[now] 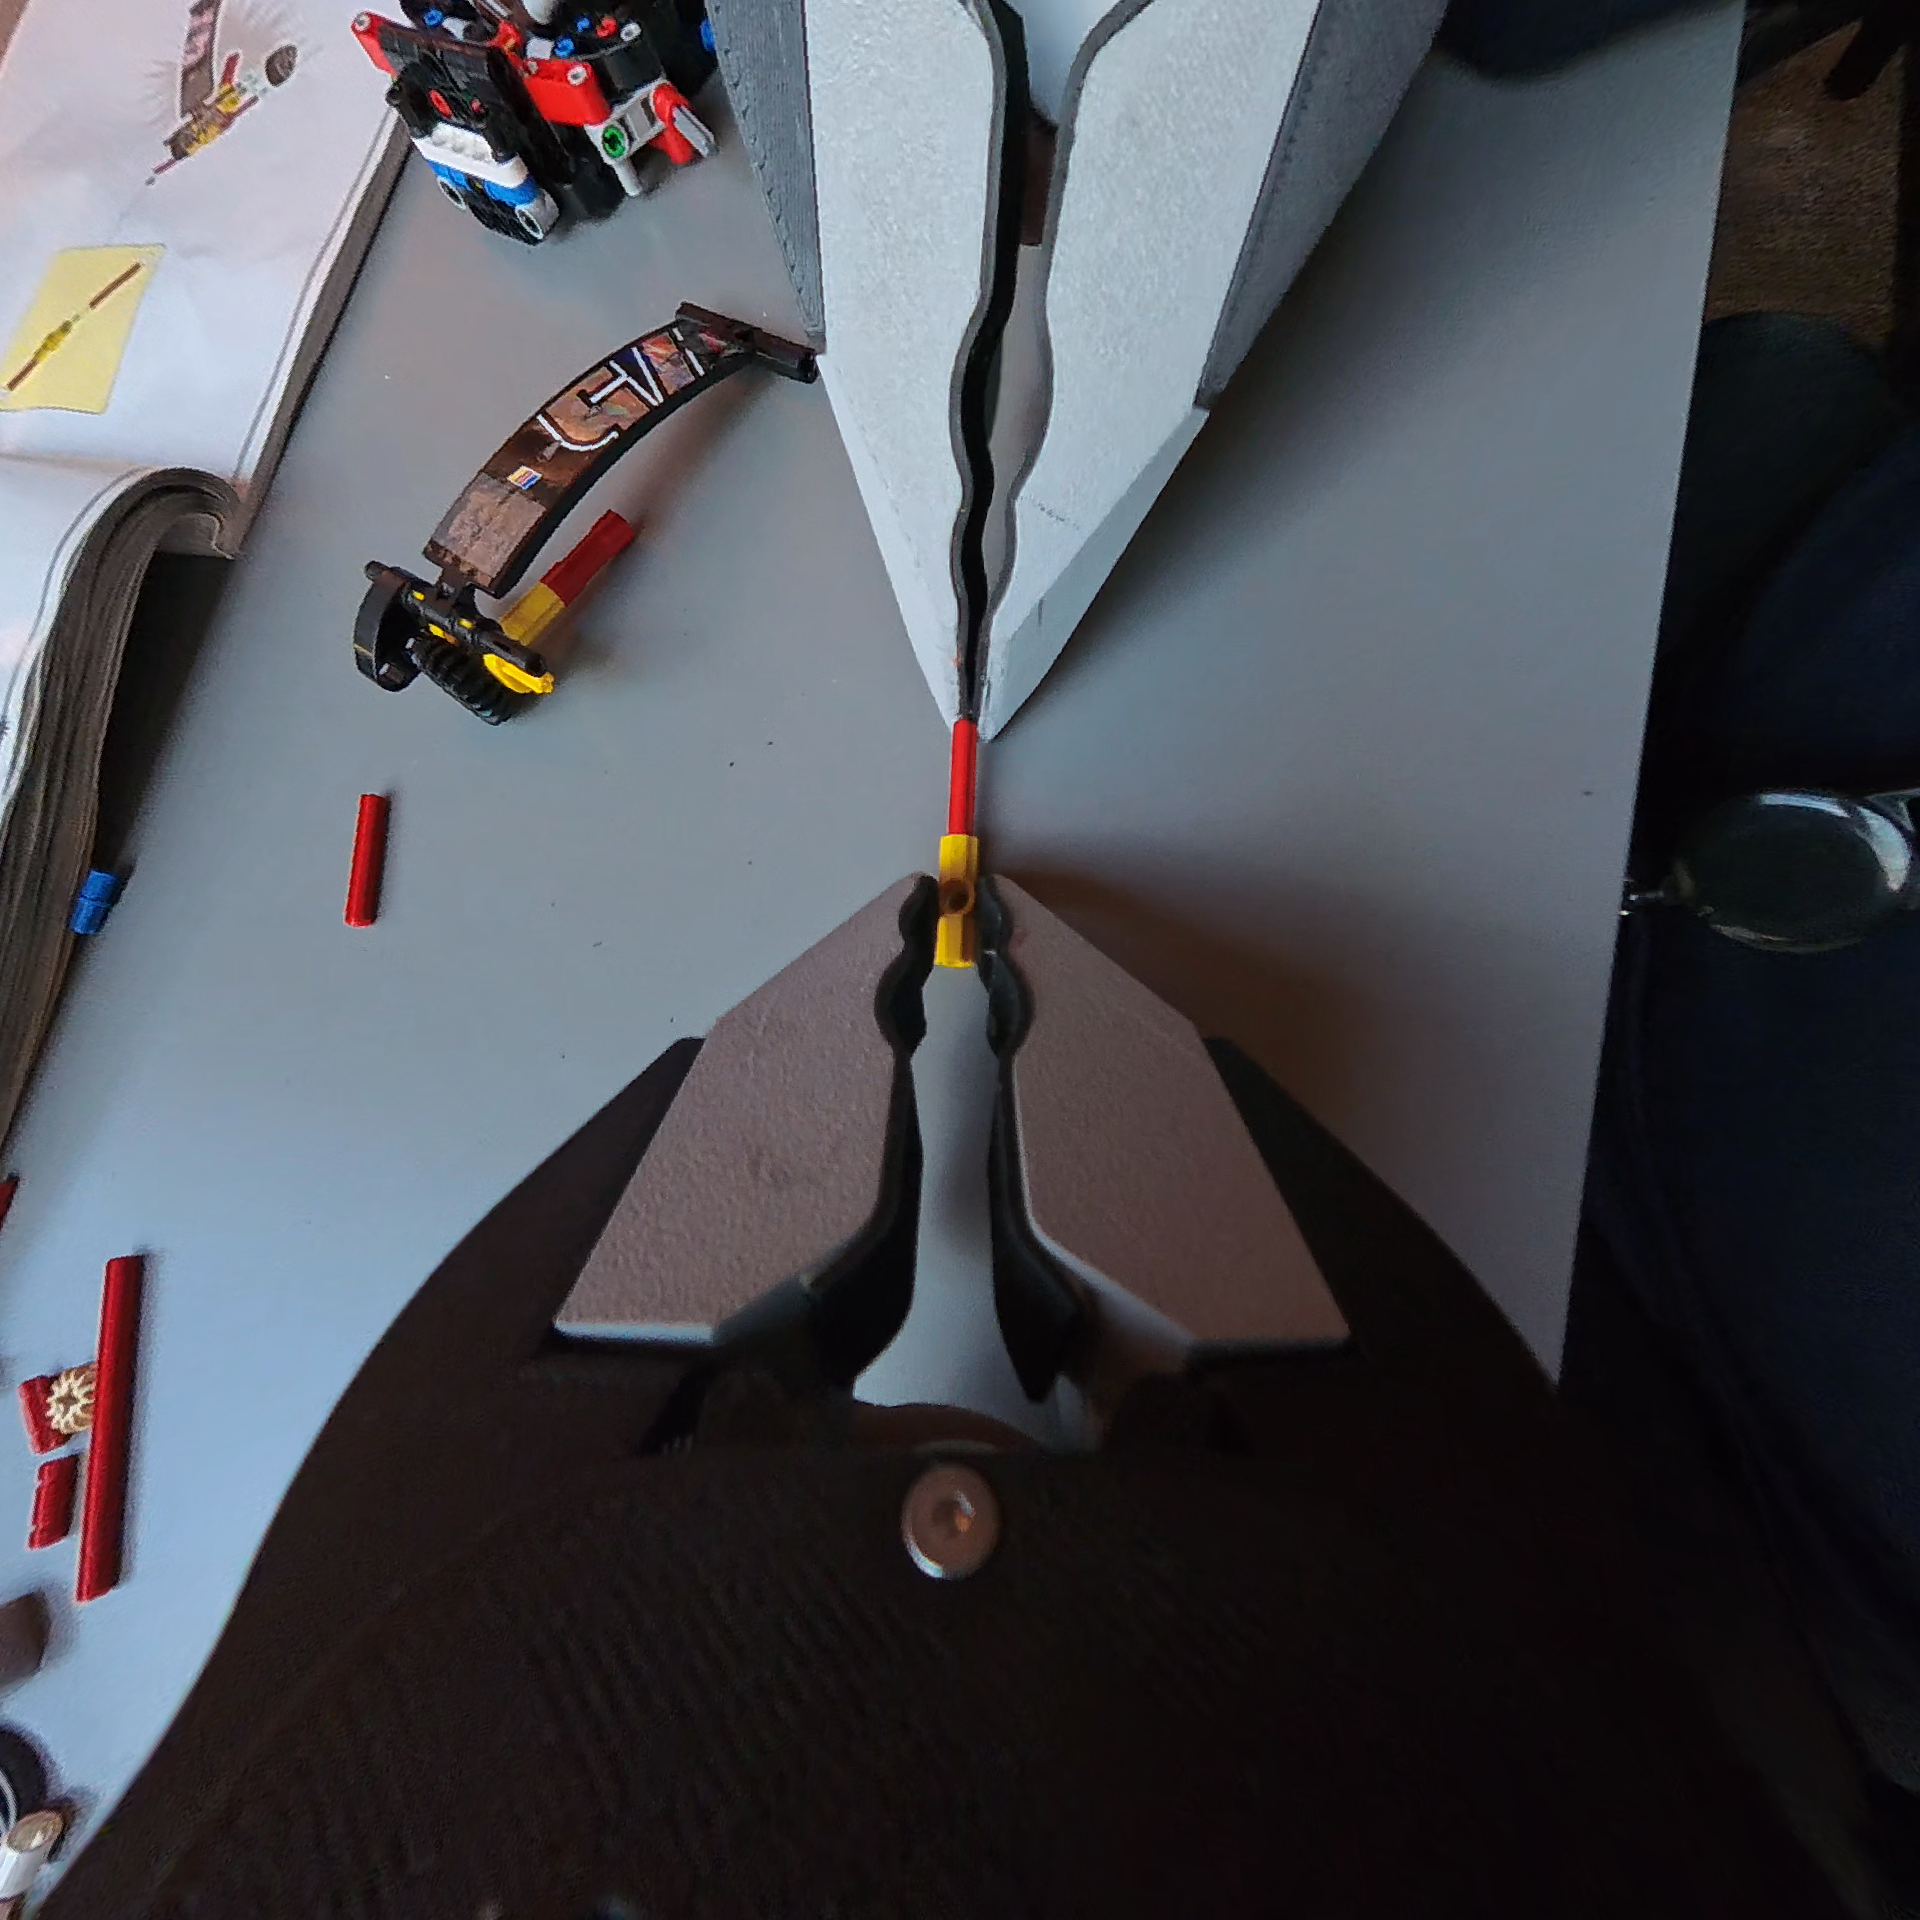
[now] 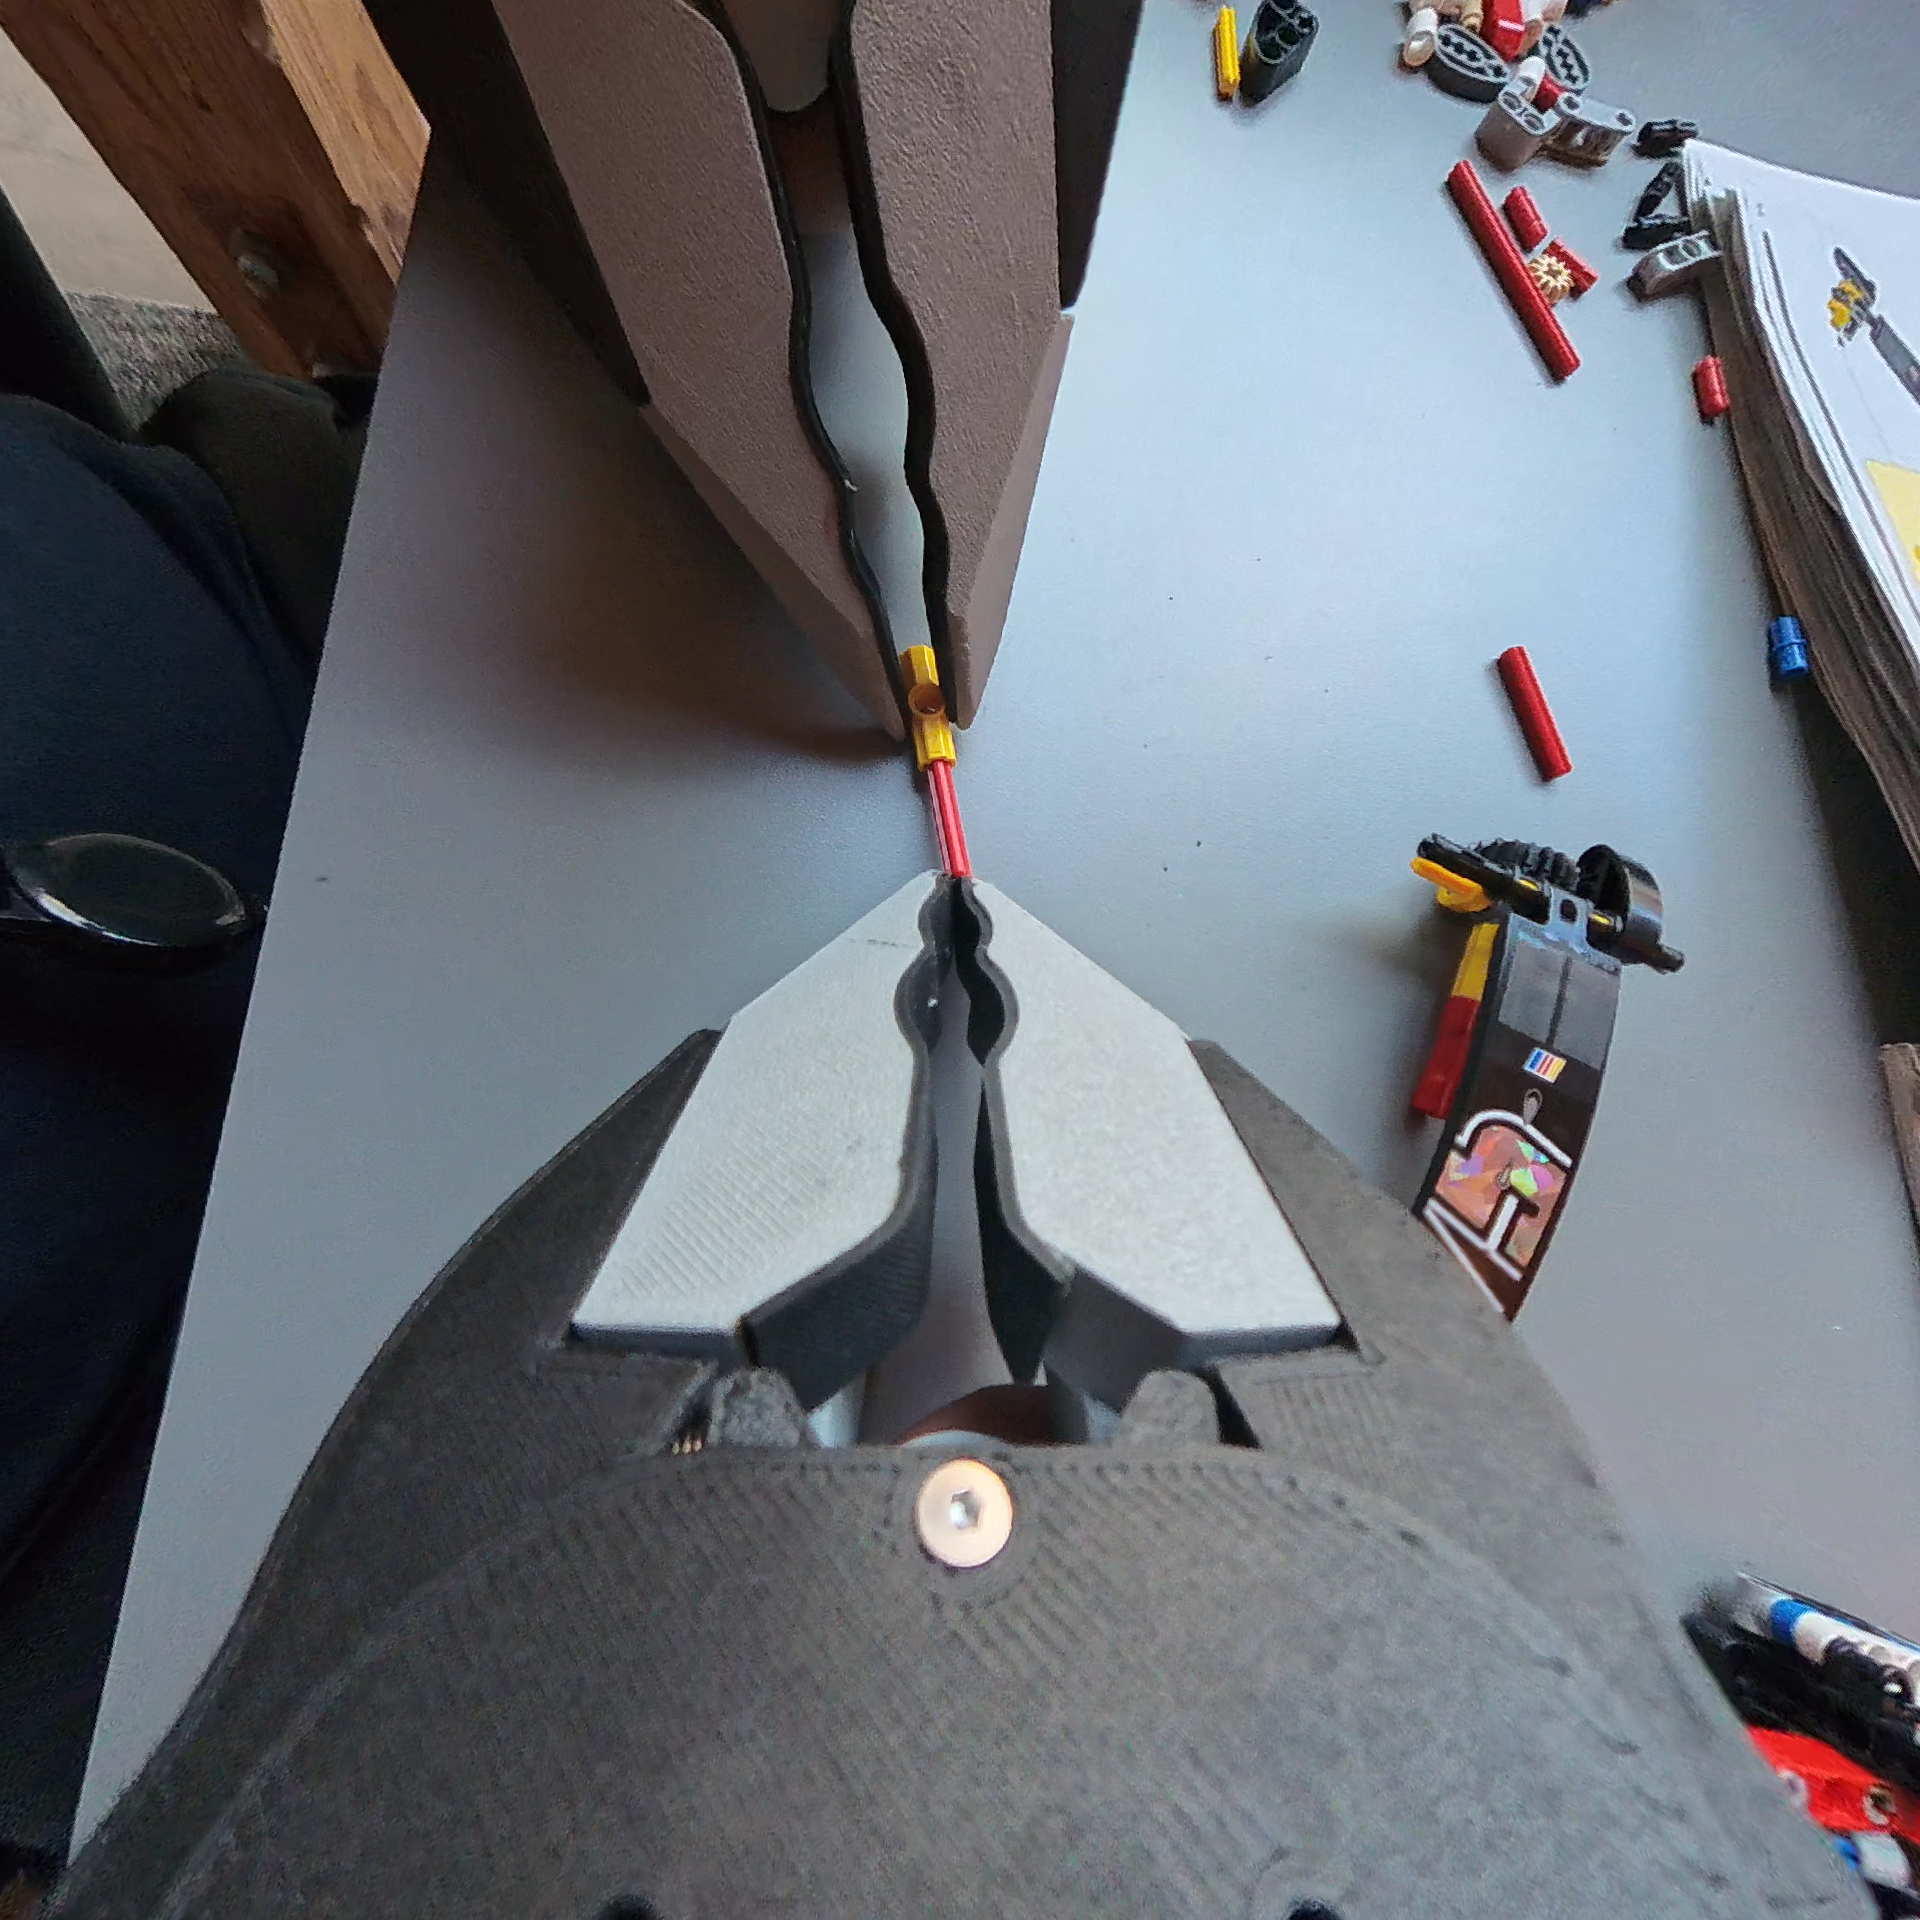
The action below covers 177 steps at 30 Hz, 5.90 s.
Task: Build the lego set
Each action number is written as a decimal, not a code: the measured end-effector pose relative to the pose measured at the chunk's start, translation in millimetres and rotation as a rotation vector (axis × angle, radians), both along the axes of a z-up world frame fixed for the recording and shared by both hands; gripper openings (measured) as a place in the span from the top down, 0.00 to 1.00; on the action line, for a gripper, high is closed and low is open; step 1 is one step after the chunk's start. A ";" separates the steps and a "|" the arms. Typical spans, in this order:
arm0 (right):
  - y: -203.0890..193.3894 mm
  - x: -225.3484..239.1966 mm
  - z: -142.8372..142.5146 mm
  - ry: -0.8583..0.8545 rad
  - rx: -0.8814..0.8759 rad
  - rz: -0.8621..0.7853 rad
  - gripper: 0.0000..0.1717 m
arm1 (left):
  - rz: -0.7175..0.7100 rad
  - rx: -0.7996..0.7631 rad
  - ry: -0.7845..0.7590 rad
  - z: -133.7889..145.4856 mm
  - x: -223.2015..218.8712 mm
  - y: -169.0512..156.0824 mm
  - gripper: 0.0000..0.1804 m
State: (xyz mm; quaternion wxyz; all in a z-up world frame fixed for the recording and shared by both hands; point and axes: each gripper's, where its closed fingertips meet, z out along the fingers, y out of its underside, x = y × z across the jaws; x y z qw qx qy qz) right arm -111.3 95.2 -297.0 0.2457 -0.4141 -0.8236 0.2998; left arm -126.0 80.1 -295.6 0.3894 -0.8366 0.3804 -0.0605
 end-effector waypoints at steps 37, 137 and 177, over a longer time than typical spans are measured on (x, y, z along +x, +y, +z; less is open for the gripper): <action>16.3 -10.4 6.1 0.070 -0.040 -0.030 0.86 | 0.011 0.099 0.087 1.1 7.0 8.6 0.96; -18.9 -2.5 25.9 0.225 -0.027 0.135 0.99 | -0.003 -0.067 -0.154 28.2 16.5 -4.0 0.96; 10.7 3.0 0.1 0.007 -0.073 0.047 0.97 | -0.035 -0.096 -0.088 -0.7 3.1 7.3 0.99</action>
